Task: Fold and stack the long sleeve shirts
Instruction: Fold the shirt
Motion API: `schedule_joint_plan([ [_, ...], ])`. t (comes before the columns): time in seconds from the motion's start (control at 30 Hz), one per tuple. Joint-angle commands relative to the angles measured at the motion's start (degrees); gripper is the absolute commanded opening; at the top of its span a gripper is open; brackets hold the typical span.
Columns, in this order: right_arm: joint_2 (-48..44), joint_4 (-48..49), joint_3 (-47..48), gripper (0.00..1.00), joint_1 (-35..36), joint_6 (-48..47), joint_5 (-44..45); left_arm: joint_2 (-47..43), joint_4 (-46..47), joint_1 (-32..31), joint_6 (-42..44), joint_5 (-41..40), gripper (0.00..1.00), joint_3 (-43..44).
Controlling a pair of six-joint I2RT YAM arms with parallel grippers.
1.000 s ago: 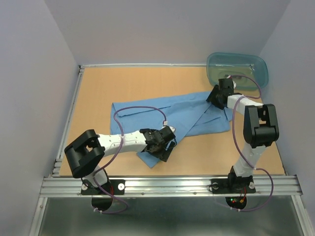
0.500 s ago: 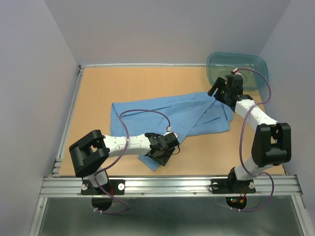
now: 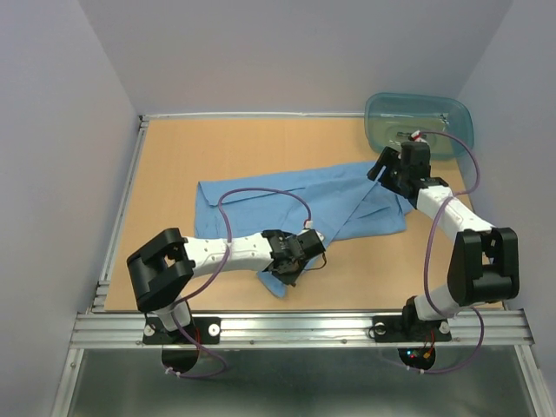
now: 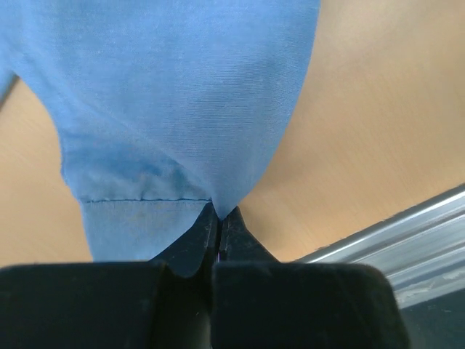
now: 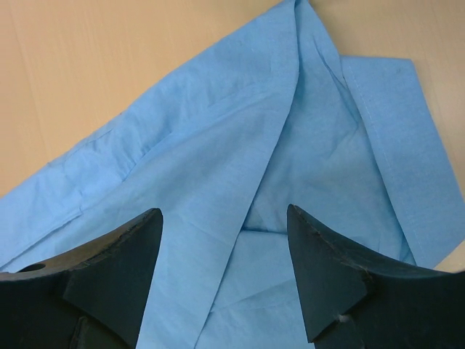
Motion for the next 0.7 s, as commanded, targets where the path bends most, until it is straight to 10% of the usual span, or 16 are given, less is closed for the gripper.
schedule_joint_plan([
  [0.0, -4.19, 2.1, -0.74, 0.75, -0.45, -0.43, 0.28, -2.55, -1.89, -0.37, 4.97, 0.65, 0.0, 7.86],
  [0.67, 2.57, -0.09, 13.23, 0.75, -0.36, -8.86, -14.82, 1.31, -3.21, -1.69, 27.83, 30.79, 0.0, 37.92],
])
